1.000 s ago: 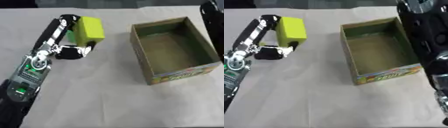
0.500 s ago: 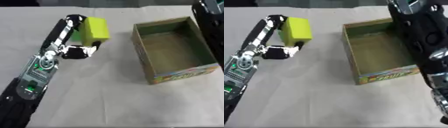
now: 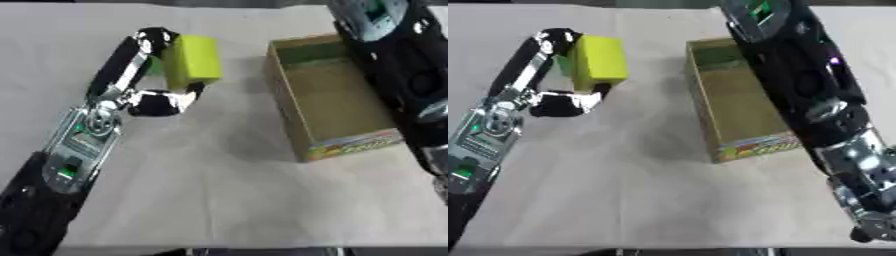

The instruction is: Pick up the objects with one hand, pass them to the other hand, and then place them into the box on the other side of the table.

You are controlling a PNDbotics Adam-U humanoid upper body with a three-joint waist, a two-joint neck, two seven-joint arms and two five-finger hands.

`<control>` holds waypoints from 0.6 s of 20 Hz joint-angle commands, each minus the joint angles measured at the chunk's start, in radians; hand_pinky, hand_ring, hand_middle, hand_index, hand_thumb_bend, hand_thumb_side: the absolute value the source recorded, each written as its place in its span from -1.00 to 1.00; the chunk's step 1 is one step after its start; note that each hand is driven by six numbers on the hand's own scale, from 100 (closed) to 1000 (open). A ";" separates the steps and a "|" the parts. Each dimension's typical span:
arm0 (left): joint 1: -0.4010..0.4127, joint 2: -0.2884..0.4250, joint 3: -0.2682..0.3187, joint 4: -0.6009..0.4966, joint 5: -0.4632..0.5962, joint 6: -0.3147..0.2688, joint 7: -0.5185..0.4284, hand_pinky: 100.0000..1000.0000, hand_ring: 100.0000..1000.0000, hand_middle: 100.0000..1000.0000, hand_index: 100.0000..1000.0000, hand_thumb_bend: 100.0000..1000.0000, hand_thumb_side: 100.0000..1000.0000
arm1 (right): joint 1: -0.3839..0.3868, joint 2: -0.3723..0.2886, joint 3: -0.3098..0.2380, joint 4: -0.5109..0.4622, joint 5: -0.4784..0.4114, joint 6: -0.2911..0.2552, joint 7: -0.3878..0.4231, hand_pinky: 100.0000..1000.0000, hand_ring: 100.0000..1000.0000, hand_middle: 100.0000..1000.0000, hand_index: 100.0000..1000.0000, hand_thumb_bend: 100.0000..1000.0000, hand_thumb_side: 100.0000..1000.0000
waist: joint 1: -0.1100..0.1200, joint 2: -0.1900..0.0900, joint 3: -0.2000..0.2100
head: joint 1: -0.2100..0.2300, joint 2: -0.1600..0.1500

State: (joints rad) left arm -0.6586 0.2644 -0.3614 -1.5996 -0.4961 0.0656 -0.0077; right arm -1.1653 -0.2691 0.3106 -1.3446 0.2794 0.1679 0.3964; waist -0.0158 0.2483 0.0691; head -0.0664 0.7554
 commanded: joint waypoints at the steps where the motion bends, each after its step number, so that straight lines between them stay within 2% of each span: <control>1: -0.011 -0.002 0.000 -0.011 -0.014 -0.015 0.003 0.35 0.13 -0.15 -0.15 -1.00 -1.00 | -0.027 0.019 0.004 0.012 0.050 -0.017 0.024 0.70 0.49 0.63 0.74 -0.09 -0.14 | -0.013 -0.028 0.003 | 0.003 0.005; 5: -0.008 -0.001 0.002 -0.018 -0.025 -0.022 0.007 0.35 0.13 -0.14 -0.14 -1.00 -1.00 | -0.032 0.031 0.016 0.028 0.077 -0.043 0.049 0.70 0.50 0.63 0.74 -0.04 -0.21 | -0.014 -0.028 0.006 | 0.006 0.004; 8: 0.000 0.005 0.007 -0.015 -0.029 -0.024 0.013 0.35 0.13 -0.15 -0.14 -1.00 -1.00 | -0.036 0.022 0.021 0.024 0.078 -0.063 0.080 0.70 0.50 0.63 0.74 0.01 -0.35 | -0.015 -0.028 0.006 | 0.011 0.001; 12: 0.015 0.013 0.015 -0.007 -0.036 -0.027 0.030 0.34 0.13 -0.15 -0.14 -1.00 -1.00 | -0.048 0.007 0.025 0.003 0.098 -0.094 0.141 0.69 0.49 0.61 0.72 -0.08 -0.45 | -0.016 -0.028 0.002 | 0.016 -0.004</control>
State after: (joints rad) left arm -0.6334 0.2582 -0.3596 -1.5988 -0.5288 0.0408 0.0138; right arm -1.1880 -0.2372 0.3395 -1.3203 0.3676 0.0832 0.5199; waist -0.0206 0.2483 0.0725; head -0.0537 0.7549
